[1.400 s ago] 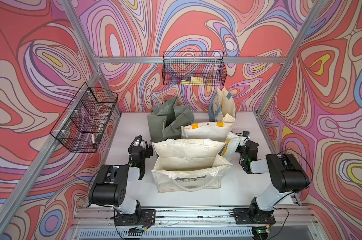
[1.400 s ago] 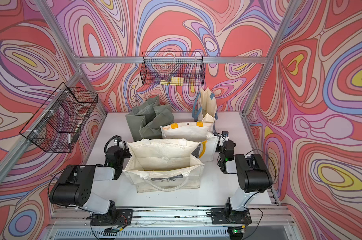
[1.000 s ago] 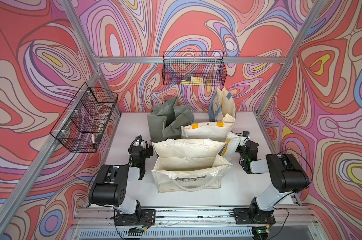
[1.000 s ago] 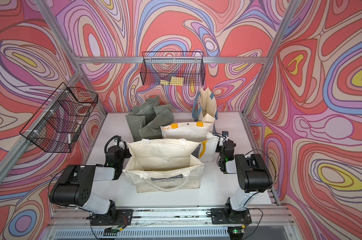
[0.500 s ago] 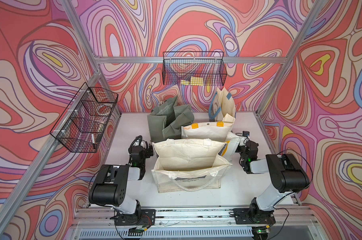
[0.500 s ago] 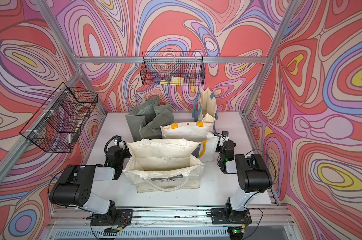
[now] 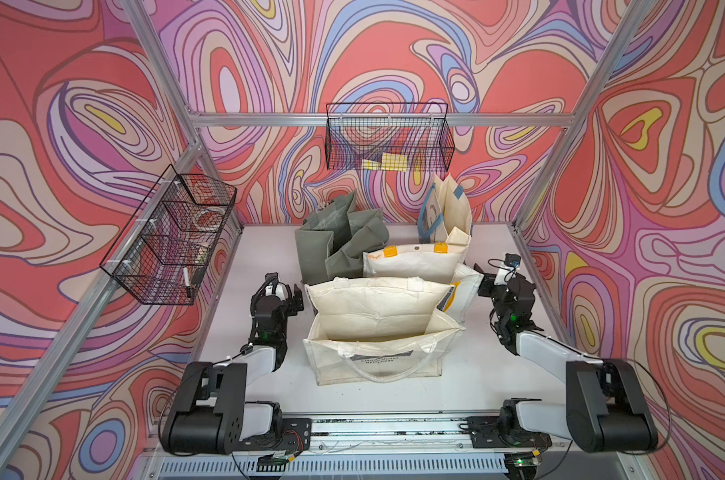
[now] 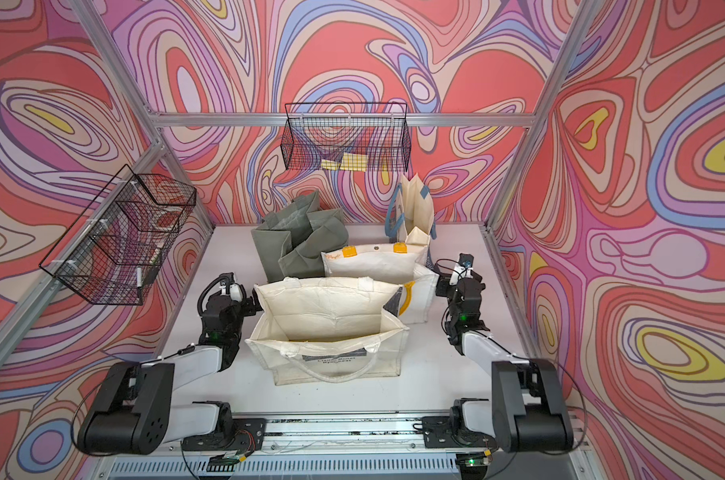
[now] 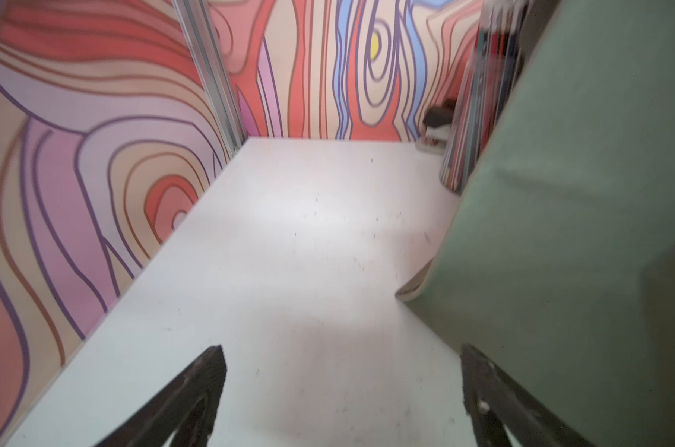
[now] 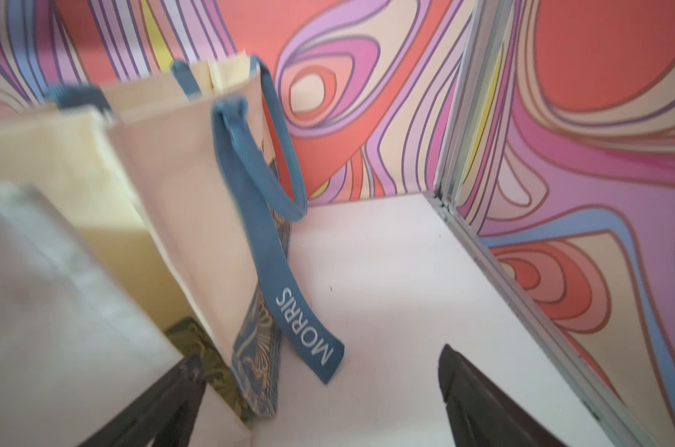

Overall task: Put away the canvas bag
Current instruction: Press the canvas bag at the center of the board.

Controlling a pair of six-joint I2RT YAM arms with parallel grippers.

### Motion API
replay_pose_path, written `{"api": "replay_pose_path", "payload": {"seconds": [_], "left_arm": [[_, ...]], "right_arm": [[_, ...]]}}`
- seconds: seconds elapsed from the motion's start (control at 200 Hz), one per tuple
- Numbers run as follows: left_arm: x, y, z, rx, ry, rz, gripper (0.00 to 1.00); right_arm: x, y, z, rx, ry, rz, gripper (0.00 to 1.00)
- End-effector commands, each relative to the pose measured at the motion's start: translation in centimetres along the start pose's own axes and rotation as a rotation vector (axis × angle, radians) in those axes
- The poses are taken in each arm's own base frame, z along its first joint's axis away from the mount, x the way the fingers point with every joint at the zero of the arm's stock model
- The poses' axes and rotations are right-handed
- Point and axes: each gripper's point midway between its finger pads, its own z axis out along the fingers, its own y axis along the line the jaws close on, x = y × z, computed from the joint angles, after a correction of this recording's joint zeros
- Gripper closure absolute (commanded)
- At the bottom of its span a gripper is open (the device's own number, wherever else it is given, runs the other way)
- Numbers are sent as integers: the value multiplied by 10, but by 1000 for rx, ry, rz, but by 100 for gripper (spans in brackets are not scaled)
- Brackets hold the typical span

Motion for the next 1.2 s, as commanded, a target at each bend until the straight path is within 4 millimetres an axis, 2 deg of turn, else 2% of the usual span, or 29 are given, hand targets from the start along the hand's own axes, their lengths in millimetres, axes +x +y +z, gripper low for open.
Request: {"api": "replay_pose_path", "payload": {"seconds": [0.0, 0.075, 0.17, 0.255, 0.3, 0.31, 0.325, 0.391, 0.431, 0.451, 0.546, 0.691, 0.801, 0.976, 1.087, 1.192], "left_arm": [[-18, 16, -11, -77, 4, 51, 4], [-34, 27, -24, -128, 6, 80, 2], [-57, 29, -43, -113, -5, 98, 1], [-71, 19, -62, -37, -2, 134, 1], [-76, 21, -71, -34, 7, 122, 1], [-87, 22, -74, -35, -12, 114, 1], [-94, 23, -78, -37, -19, 109, 1], [-105, 23, -92, -22, 6, 106, 0], [-113, 20, -101, 7, 22, 104, 1], [-117, 17, -106, 30, 30, 104, 1], [-139, -1, -128, 153, 45, 89, 2], [-175, -20, -161, 295, 69, 52, 8], [-186, -45, -182, 445, 134, 43, 11], [-201, -90, -212, 683, 268, 64, 17], [-203, -121, -232, 824, 367, 161, 21], [-208, -148, -249, 893, 385, 322, 21]], "right_arm": [[18, -7, -15, 40, 211, 11, 2], [10, -9, -26, 51, 269, 5, 2], [-4, -7, -41, 39, 327, -2, 2], [-24, -4, -54, 23, 348, -10, 2], [-34, -1, -59, 9, 363, -20, 2], [-35, -1, -61, 4, 369, -24, 2], [-38, 1, -62, -2, 377, -26, 2], [-52, 6, -70, -34, 399, -34, 2], [-72, 8, -71, -42, 368, -31, 2], [-66, 13, -77, -74, 409, -35, 2], [-82, 31, -90, -182, 440, -38, 2], [-92, 59, -112, -352, 538, -20, 2], [-102, 74, -128, -440, 580, 22, 2], [-113, 94, -147, -544, 600, 134, 7], [-112, 106, -158, -606, 631, 193, 10], [-109, 114, -169, -636, 663, 210, 12]]}}
